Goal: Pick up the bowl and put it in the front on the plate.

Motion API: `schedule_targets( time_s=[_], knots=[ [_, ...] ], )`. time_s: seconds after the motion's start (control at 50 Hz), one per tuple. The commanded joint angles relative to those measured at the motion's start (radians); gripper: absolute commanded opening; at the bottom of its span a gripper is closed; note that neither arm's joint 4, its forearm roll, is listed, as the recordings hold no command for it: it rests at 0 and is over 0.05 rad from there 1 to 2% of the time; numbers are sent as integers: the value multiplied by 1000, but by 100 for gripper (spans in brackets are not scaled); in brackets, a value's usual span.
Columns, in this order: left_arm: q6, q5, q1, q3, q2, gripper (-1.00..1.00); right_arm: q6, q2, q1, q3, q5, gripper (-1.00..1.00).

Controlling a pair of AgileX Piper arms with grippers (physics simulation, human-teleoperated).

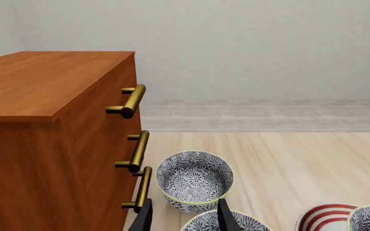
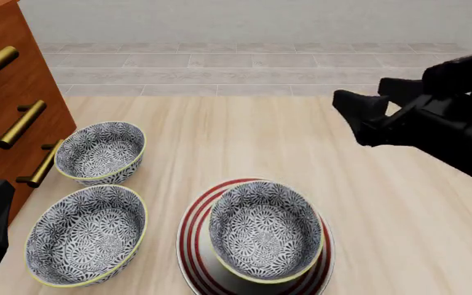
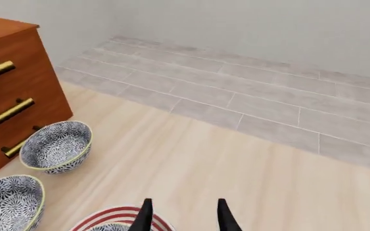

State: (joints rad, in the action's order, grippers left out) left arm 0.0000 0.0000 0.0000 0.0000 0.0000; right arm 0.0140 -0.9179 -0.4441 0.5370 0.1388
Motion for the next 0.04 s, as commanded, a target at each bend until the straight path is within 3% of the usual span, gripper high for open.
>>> schedule_targets(
  time_s=[0.02,0.04],
  knots=[
    [0,0,0,0,0,100,-56,89,107,-16,60,100],
    [0,0,0,0,0,100,-47,83,108,-17,64,100]
  ],
)
